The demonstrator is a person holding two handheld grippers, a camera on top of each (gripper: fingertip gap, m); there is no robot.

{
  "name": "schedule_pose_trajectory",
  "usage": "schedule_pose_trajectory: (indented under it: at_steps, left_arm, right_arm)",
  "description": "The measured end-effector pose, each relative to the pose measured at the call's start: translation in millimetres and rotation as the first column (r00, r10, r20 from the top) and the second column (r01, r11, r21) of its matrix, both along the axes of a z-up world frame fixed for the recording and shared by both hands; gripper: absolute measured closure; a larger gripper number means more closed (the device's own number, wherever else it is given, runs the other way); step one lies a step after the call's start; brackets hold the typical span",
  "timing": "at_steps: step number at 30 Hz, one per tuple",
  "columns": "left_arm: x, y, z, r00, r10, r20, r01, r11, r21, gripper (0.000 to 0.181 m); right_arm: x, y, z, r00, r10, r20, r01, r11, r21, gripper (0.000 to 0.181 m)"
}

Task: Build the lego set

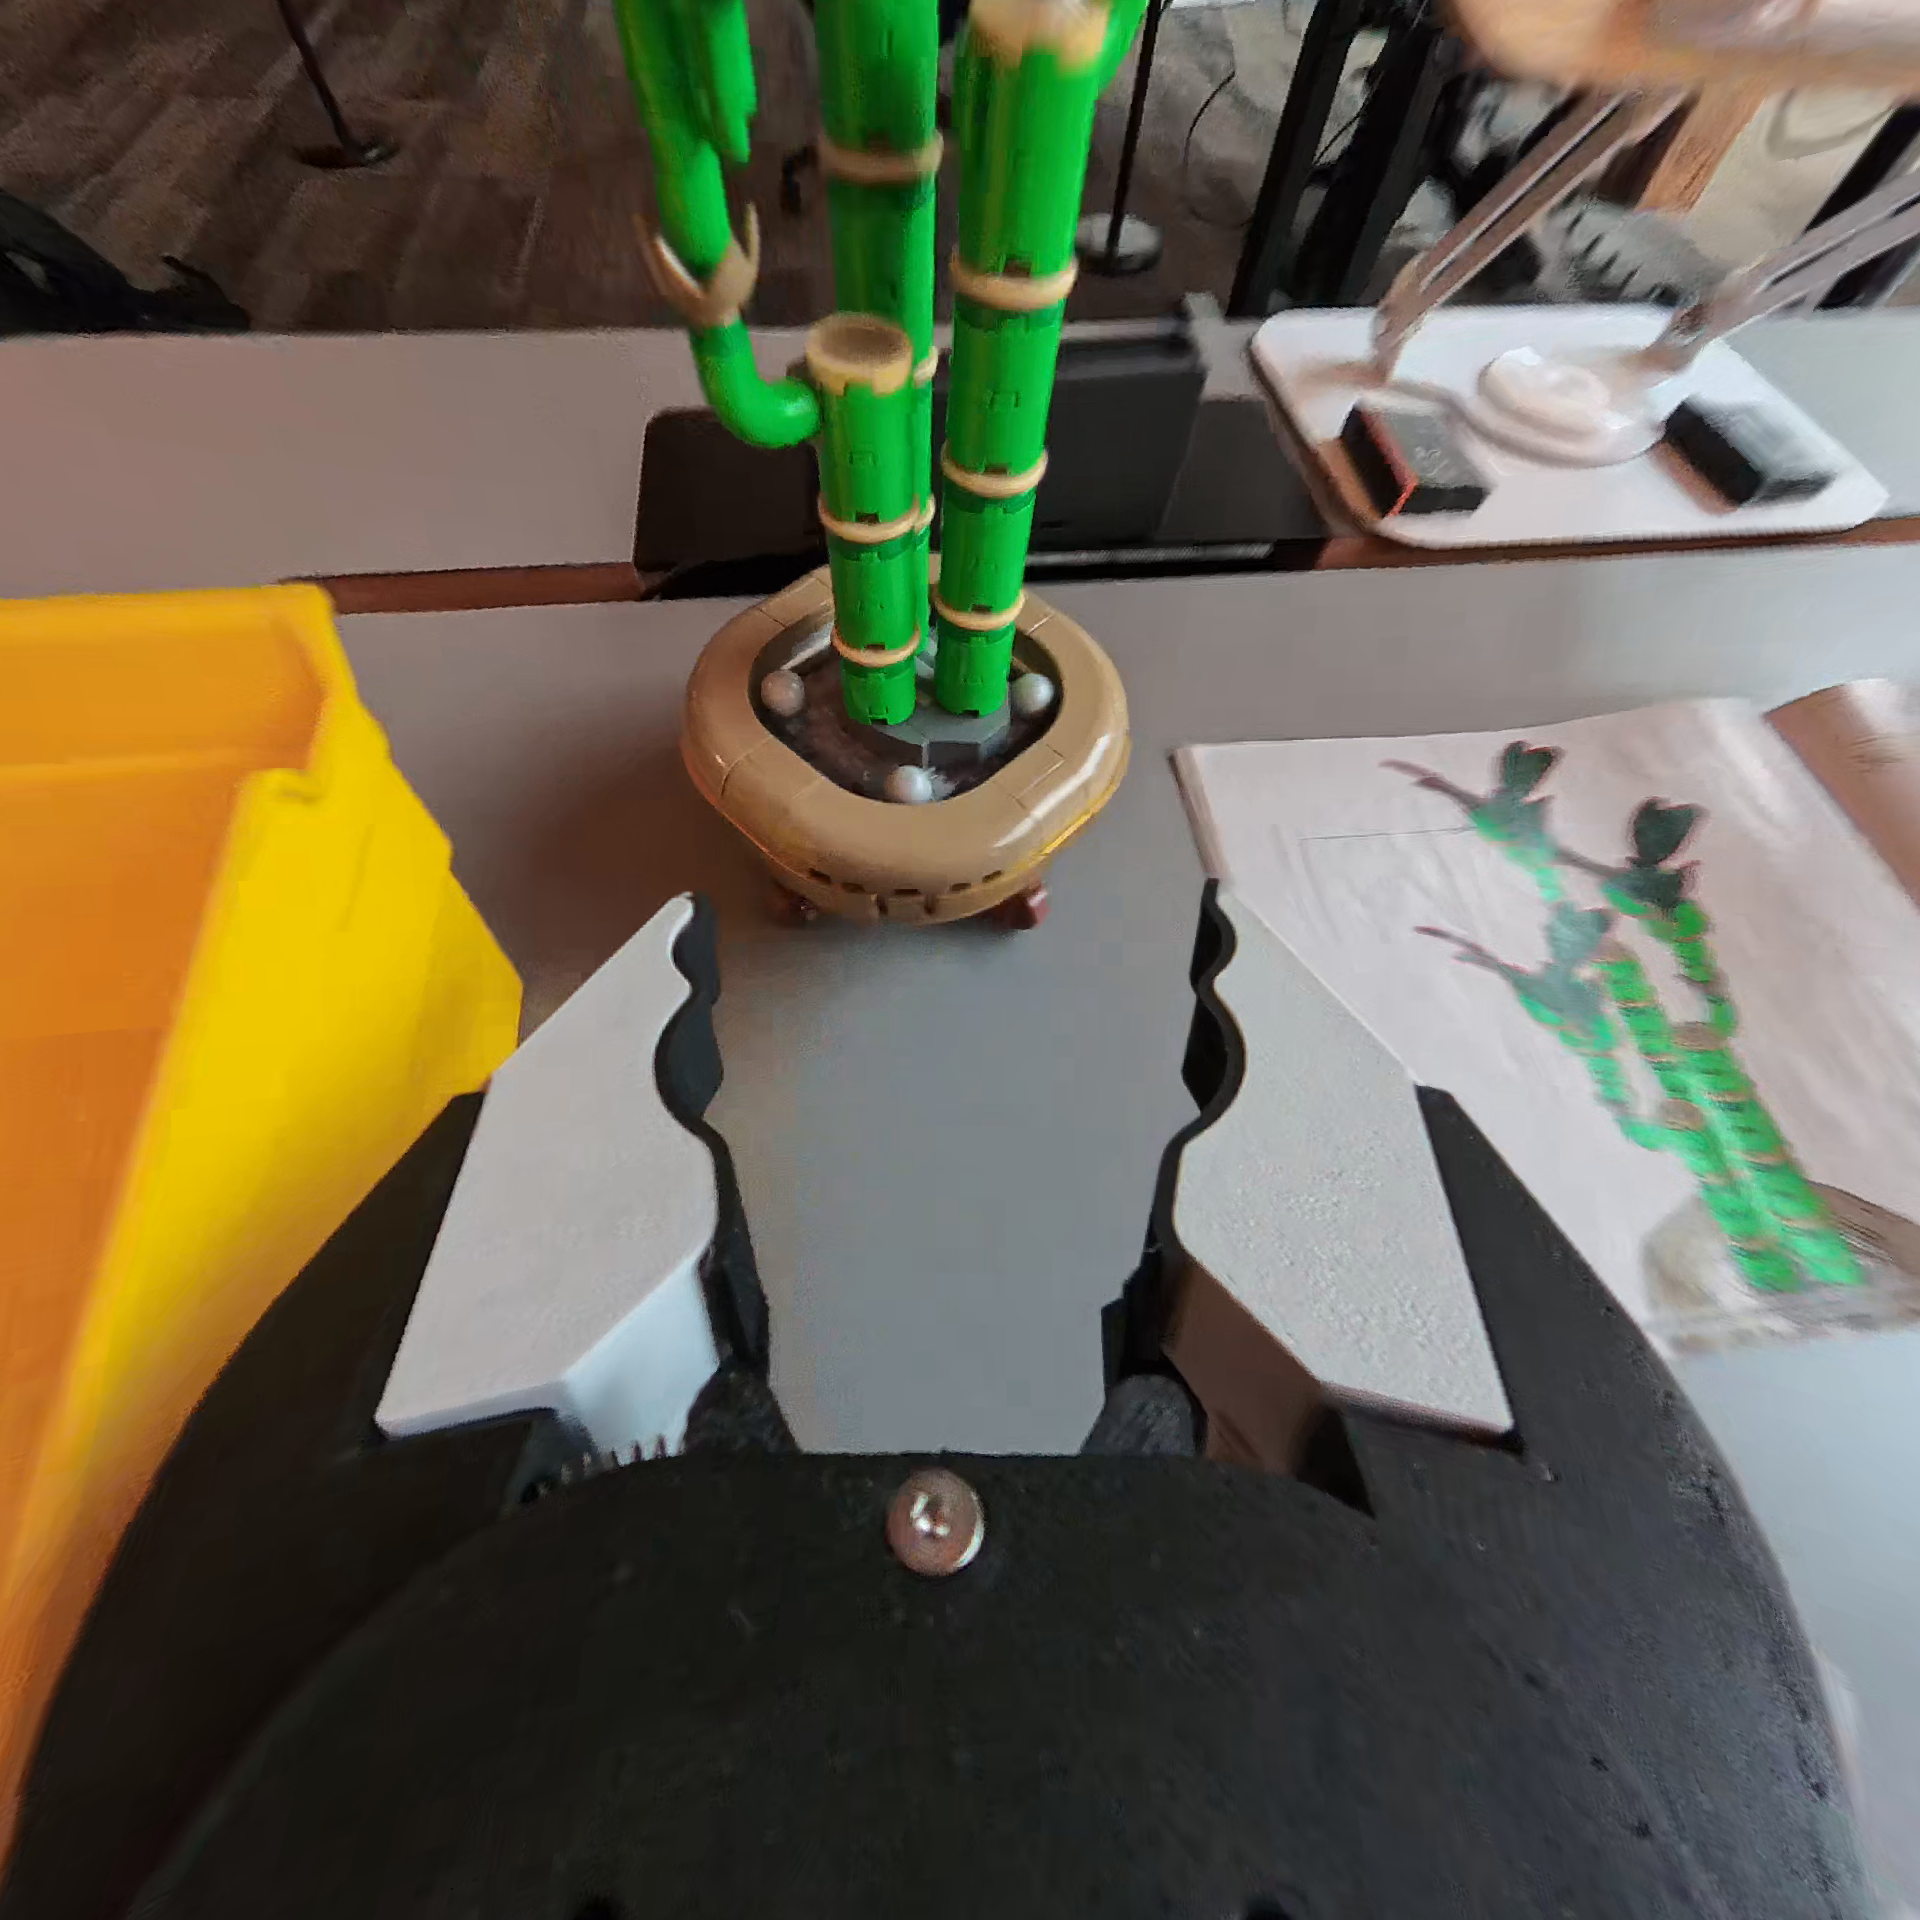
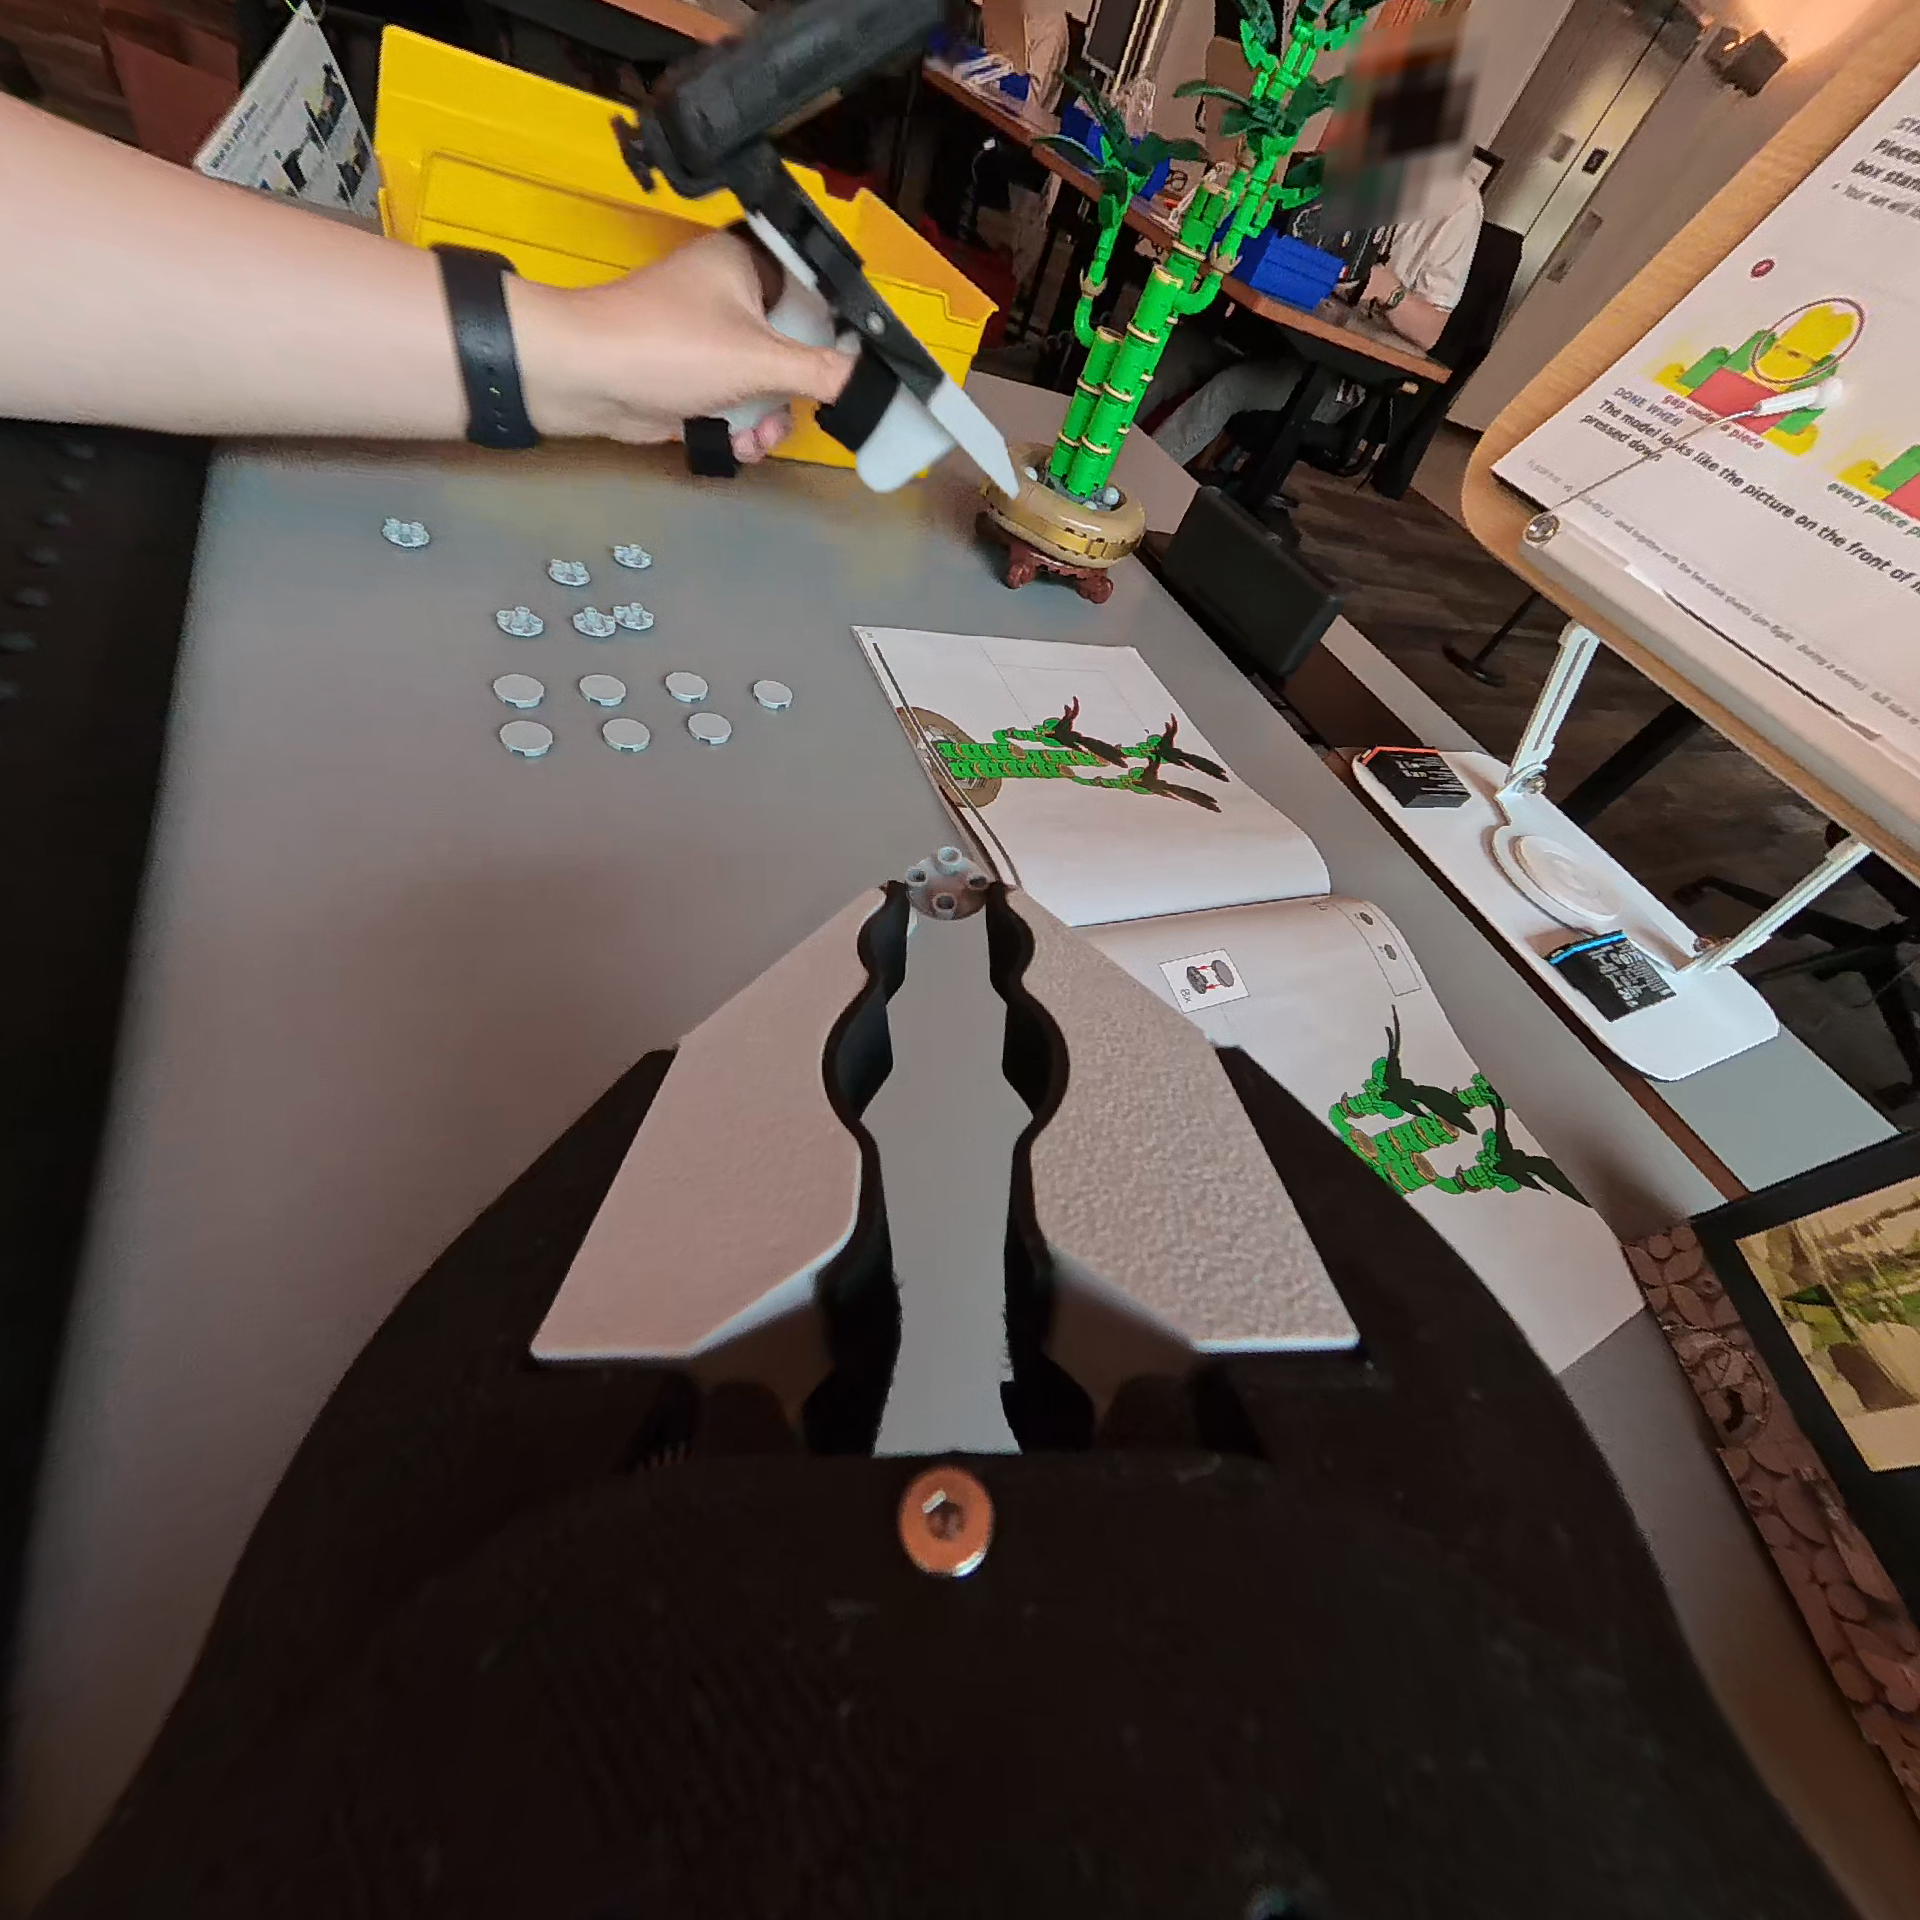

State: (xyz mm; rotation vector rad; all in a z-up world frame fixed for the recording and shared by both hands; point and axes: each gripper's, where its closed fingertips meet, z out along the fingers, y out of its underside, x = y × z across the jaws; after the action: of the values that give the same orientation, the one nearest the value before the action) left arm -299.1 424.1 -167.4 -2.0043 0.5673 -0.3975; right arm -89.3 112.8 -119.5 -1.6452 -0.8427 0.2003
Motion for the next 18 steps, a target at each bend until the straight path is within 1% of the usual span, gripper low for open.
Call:
schedule_pose_trajectory:
  at_steps: [2,3,4,5,6,7,8,9,11,12,13,14,15,17,18]
  left_arm:
    - [2.2,-21.1,31.0,0.993,-0.037,0.112,0.032,0.998,0.050,0.092]
    - [7.7,-35.1,51.9,0.979,-0.082,0.189,0.064,0.993,0.097,0.098]
    - [12.9,-50.2,76.4,0.953,-0.131,0.272,0.087,0.982,0.167,0.113]
    - [17.6,-66.9,104.6,0.915,-0.189,0.357,0.097,0.960,0.261,0.119]
    - [22.4,-84.2,134.2,0.862,-0.248,0.443,0.087,0.932,0.352,0.120]
    - [29.4,-100.8,158.4,0.805,-0.300,0.511,0.082,0.910,0.405,0.120]
    - [43.2,-117.3,174.2,0.754,-0.354,0.554,0.114,0.901,0.419,0.116]
    - [63.4,-132.8,182.0,0.709,-0.403,0.579,0.178,0.896,0.406,0.111]
    - [111.8,-161.3,179.3,0.625,-0.476,0.619,0.344,0.879,0.330,0.099]
    - [136.7,-178.4,171.7,0.565,-0.519,0.641,0.456,0.844,0.282,0.097]
    - [158.2,-196.8,160.8,0.498,-0.558,0.664,0.575,0.785,0.229,0.097]
    - [173.8,-215.1,147.8,0.425,-0.590,0.686,0.686,0.705,0.181,0.100]
    - [183.0,-229.4,133.1,0.368,-0.602,0.708,0.768,0.626,0.134,0.102]
    - [187.4,-245.1,106.5,0.302,-0.568,0.765,0.856,0.515,0.045,0.109]
    - [185.1,-249.7,99.5,0.272,-0.539,0.797,0.884,0.468,0.015,0.111]
  right_arm:
    - [1.9,0.2,2.5,1.000,-0.010,0.003,0.009,1.000,0.013,0.167]
    - [3.0,0.6,4.5,1.000,-0.017,0.001,0.017,1.000,0.022,0.167]
    - [4.6,1.3,6.5,1.000,-0.026,-0.004,0.026,0.999,0.032,0.167]
    - [6.5,2.2,8.4,0.999,-0.036,-0.007,0.036,0.999,0.041,0.167]
    - [8.9,3.4,9.8,0.999,-0.049,-0.008,0.049,0.997,0.051,0.167]
    - [12.0,5.1,11.2,0.998,-0.065,-0.009,0.065,0.996,0.061,0.167]
    - [15.1,6.7,12.1,0.997,-0.082,-0.011,0.083,0.994,0.070,0.167]
    - [18.1,7.9,12.7,0.995,-0.097,-0.012,0.097,0.992,0.078,0.167]
    - [23.7,10.1,13.5,0.992,-0.125,-0.015,0.126,0.988,0.094,0.167]
    - [26.1,11.0,13.9,0.990,-0.136,-0.020,0.137,0.985,0.100,0.167]
    - [28.0,11.8,13.8,0.989,-0.145,-0.026,0.147,0.984,0.103,0.167]
    - [28.9,12.0,13.3,0.989,-0.147,-0.029,0.149,0.983,0.103,0.167]
    - [28.0,11.4,13.4,0.990,-0.140,-0.025,0.141,0.984,0.107,0.167]
    - [23.2,10.1,19.1,0.993,-0.115,-0.030,0.117,0.985,0.126,0.167]
    - [21.1,11.0,24.2,0.993,-0.108,-0.045,0.113,0.985,0.132,0.167]
